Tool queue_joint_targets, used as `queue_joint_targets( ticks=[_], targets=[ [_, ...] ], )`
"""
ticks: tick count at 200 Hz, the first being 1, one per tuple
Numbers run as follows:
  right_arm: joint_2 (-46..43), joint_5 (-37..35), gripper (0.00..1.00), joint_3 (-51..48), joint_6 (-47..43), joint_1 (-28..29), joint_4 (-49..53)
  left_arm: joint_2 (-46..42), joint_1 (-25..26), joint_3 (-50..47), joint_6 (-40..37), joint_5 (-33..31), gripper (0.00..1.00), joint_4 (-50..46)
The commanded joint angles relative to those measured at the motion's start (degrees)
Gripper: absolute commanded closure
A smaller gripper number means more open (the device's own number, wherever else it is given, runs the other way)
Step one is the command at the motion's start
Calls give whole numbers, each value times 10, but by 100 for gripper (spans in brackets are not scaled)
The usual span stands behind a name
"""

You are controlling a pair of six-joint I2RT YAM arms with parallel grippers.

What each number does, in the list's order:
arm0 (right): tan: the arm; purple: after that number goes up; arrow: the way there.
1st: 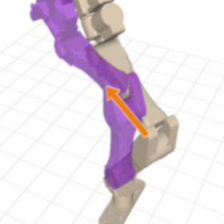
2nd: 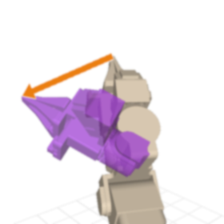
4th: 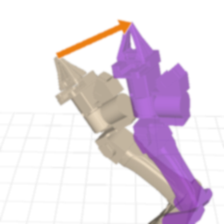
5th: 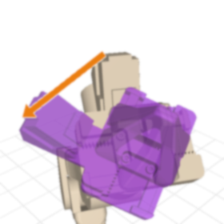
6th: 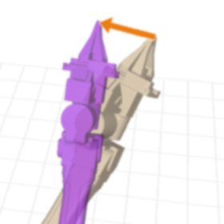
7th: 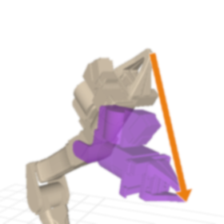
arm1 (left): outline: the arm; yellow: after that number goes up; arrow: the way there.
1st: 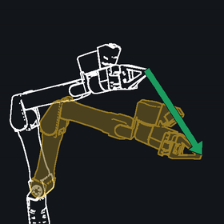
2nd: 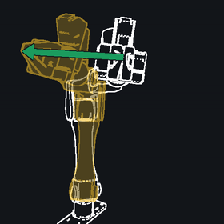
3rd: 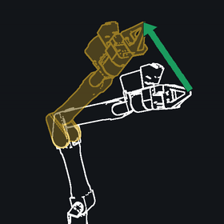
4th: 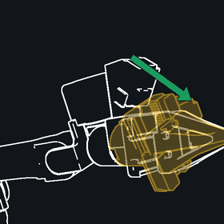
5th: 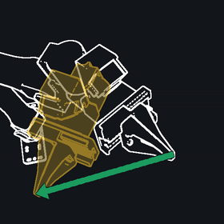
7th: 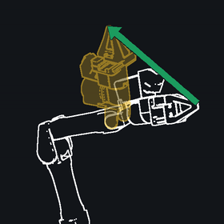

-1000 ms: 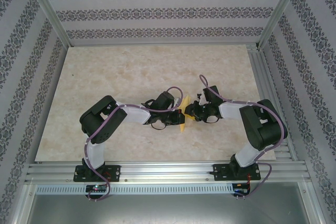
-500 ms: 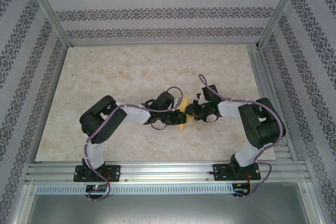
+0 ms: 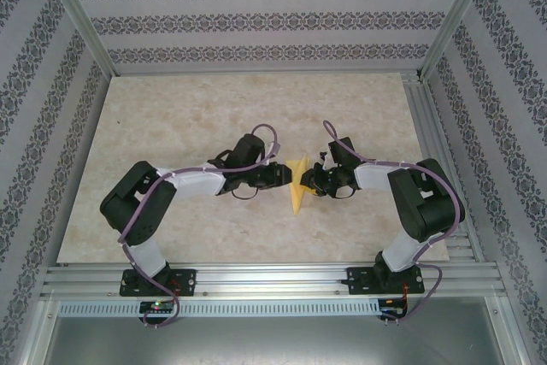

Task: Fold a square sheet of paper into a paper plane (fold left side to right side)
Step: Fold the wing for the fifth time at the center of the table.

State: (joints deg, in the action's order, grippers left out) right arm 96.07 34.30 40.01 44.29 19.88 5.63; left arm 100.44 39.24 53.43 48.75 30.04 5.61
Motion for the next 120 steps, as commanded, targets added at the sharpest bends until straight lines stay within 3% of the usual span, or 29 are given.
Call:
queue_joint_targets(
  ticks=[1, 120],
  targets=[
    [14, -22, 78, 9, -12, 11, 0, 26, -18, 33, -26, 24, 67, -40],
    [12, -22, 78, 7, -13, 13, 3, 145, -21, 132, -44, 51, 64, -64]
  ],
)
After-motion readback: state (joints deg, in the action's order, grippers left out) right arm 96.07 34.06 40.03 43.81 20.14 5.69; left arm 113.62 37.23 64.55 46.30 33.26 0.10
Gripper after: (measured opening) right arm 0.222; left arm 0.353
